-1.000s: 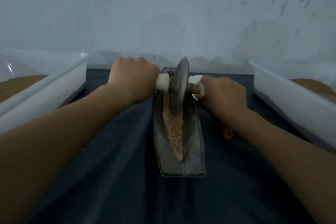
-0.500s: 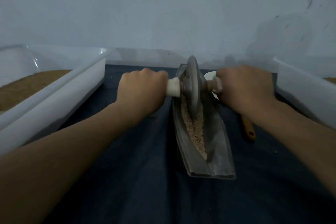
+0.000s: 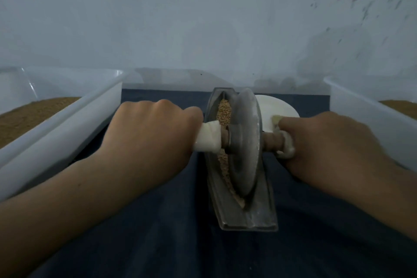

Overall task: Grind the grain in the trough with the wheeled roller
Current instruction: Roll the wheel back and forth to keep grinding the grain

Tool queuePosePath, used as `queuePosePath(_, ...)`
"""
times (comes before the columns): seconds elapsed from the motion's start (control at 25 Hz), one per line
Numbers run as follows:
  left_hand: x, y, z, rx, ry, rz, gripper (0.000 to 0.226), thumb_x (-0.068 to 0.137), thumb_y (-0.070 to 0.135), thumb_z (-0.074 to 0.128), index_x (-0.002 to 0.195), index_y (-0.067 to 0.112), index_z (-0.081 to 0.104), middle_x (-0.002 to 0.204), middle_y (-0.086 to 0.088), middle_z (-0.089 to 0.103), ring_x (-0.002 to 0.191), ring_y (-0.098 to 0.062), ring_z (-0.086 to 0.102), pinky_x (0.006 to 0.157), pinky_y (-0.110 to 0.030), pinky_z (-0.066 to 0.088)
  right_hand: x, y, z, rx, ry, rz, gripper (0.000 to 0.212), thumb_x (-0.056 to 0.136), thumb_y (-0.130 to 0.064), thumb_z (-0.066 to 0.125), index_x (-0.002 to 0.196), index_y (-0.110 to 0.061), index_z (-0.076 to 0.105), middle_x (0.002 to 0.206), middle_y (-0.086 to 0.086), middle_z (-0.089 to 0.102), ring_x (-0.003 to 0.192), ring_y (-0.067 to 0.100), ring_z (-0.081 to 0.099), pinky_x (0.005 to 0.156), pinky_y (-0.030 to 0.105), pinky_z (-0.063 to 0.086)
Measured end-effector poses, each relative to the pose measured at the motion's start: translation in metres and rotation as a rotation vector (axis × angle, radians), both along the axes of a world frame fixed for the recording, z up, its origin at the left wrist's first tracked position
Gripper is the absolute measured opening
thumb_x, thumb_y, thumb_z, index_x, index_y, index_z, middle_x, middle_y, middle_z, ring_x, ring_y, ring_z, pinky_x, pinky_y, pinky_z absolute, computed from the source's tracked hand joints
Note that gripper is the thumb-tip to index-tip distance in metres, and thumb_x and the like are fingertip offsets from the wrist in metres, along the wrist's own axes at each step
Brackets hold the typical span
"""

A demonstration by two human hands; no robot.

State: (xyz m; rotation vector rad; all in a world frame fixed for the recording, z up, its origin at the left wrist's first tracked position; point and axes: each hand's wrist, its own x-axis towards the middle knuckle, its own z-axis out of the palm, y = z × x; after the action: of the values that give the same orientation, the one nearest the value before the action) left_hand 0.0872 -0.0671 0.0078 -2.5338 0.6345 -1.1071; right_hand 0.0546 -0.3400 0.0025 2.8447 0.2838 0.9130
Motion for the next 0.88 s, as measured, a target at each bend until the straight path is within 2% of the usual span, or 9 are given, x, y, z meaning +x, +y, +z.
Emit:
queuePosePath(0.12, 0.026, -0.01, -0.004, -0.013, 0.044, 0.104, 0.03, 0.065, 0.025, 0.073, 0.069, 0.023, 0.043, 0.051, -0.001, 0.042, 0.04, -0.026, 0.038, 0.048, -0.022, 0.011, 0.03, 0.004, -0.004, -0.075, 0.031, -0.129, 0.03, 0.072, -0.047, 0.055, 0.058, -0.033, 0.032, 0.052, -0.01, 0.03, 0.042, 0.012, 0.026, 0.047, 0.019, 0.015)
queuePosePath(0.16, 0.042, -0.017, -0.006, -0.01, 0.05, 0.12, 0.022, 0.073, 0.026, 0.07, 0.073, 0.024, 0.048, 0.055, -0.003, 0.044, 0.046, -0.028, 0.044, 0.047, -0.025, 0.017, 0.05, 0.006, -0.006, -0.062, 0.048, -0.157, 0.028, 0.075, -0.044, 0.06, 0.061, -0.032, 0.039, 0.056, -0.007, 0.036, 0.047, 0.013, 0.031, 0.046, 0.021, 0.017)
queuePosePath(0.24, 0.08, -0.031, -0.002, -0.054, 0.105, 0.146, 0.008, 0.085, 0.029, 0.063, 0.088, 0.024, 0.059, 0.073, -0.007, 0.055, 0.067, -0.033, 0.06, 0.053, -0.032, 0.031, 0.088, 0.011, -0.002, 0.013, 0.124, -0.187, 0.017, 0.082, -0.037, 0.062, 0.071, -0.029, 0.052, 0.067, -0.003, 0.049, 0.058, 0.019, 0.047, 0.049, 0.025, 0.027)
queuePosePath(0.32, 0.102, -0.039, 0.005, -0.084, 0.167, 0.167, 0.012, 0.088, 0.031, 0.061, 0.098, 0.023, 0.063, 0.085, -0.009, 0.06, 0.079, -0.034, 0.063, 0.06, -0.035, 0.036, 0.11, 0.014, 0.002, 0.052, 0.153, -0.186, 0.01, 0.087, -0.033, 0.062, 0.08, -0.027, 0.061, 0.072, -0.002, 0.055, 0.066, 0.021, 0.054, 0.052, 0.026, 0.034)
queuePosePath(0.4, 0.094, -0.039, 0.004, -0.096, 0.147, 0.149, 0.011, 0.088, 0.031, 0.061, 0.096, 0.024, 0.062, 0.076, -0.004, 0.053, 0.069, -0.029, 0.057, 0.058, -0.033, 0.034, 0.102, 0.013, 0.002, 0.053, 0.137, -0.18, 0.014, 0.086, -0.034, 0.062, 0.076, -0.028, 0.056, 0.071, -0.004, 0.051, 0.065, 0.021, 0.051, 0.05, 0.026, 0.028)
queuePosePath(0.52, 0.046, -0.022, -0.004, -0.052, 0.088, 0.088, 0.016, 0.08, 0.03, 0.065, 0.078, 0.026, 0.05, 0.059, 0.005, 0.03, 0.052, -0.022, 0.035, 0.049, -0.028, 0.023, 0.053, 0.006, -0.003, -0.035, 0.085, -0.113, 0.038, 0.081, -0.043, 0.063, 0.061, -0.03, 0.034, 0.06, -0.006, 0.038, 0.051, 0.015, 0.035, 0.046, 0.024, 0.018)
queuePosePath(0.64, 0.006, 0.002, 0.001, 0.016, 0.06, -0.015, 0.034, 0.061, 0.035, 0.074, 0.068, 0.029, 0.041, 0.053, 0.007, 0.028, 0.037, -0.025, 0.038, 0.046, -0.021, 0.02, 0.002, -0.001, 0.001, -0.063, -0.008, 0.024, 0.033, 0.07, -0.046, 0.051, 0.06, -0.032, 0.024, 0.05, -0.012, 0.024, 0.039, 0.015, 0.028, 0.045, 0.019, 0.016)
queuePosePath(0.76, 0.005, 0.01, 0.002, 0.029, 0.09, -0.001, 0.032, 0.058, 0.041, 0.074, 0.067, 0.031, 0.045, 0.053, 0.007, 0.028, 0.036, -0.024, 0.039, 0.045, -0.021, 0.027, -0.002, -0.007, -0.002, -0.029, 0.009, 0.073, 0.022, 0.066, -0.051, 0.037, 0.06, -0.034, 0.024, 0.049, -0.012, 0.023, 0.037, 0.018, 0.032, 0.044, 0.02, 0.025)
queuePosePath(0.88, 0.04, -0.011, -0.007, 0.014, 0.078, 0.122, 0.028, 0.07, 0.032, 0.072, 0.069, 0.027, 0.044, 0.054, 0.006, 0.025, 0.044, -0.02, 0.029, 0.047, -0.024, 0.02, 0.04, -0.001, -0.008, -0.077, 0.009, -0.086, 0.032, 0.075, -0.047, 0.053, 0.059, -0.033, 0.029, 0.053, -0.008, 0.033, 0.043, 0.014, 0.031, 0.045, 0.021, 0.022)
